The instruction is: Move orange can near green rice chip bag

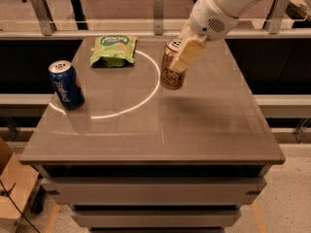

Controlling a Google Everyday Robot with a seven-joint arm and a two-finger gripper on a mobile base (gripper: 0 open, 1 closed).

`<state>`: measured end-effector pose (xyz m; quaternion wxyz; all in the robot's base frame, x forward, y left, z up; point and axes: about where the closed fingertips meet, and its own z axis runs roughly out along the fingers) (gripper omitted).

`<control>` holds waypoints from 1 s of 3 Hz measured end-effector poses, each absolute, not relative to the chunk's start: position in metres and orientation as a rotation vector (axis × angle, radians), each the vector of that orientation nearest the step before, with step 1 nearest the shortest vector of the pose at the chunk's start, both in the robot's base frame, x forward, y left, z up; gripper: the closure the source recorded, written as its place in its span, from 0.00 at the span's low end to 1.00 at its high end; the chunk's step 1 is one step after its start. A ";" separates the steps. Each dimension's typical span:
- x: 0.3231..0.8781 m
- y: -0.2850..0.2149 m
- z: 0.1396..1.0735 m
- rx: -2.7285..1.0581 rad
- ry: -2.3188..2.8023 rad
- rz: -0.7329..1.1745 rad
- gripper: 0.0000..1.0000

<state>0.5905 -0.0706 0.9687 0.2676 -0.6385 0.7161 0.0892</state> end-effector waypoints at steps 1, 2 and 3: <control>0.623 -0.048 0.965 -1.662 1.937 0.241 1.00; 0.654 -0.032 0.964 -1.582 1.948 0.250 1.00; 0.677 -0.018 0.960 -1.503 1.959 0.263 1.00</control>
Offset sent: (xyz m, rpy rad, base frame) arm 0.1004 0.0521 -0.0012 0.1271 -0.0506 -0.1582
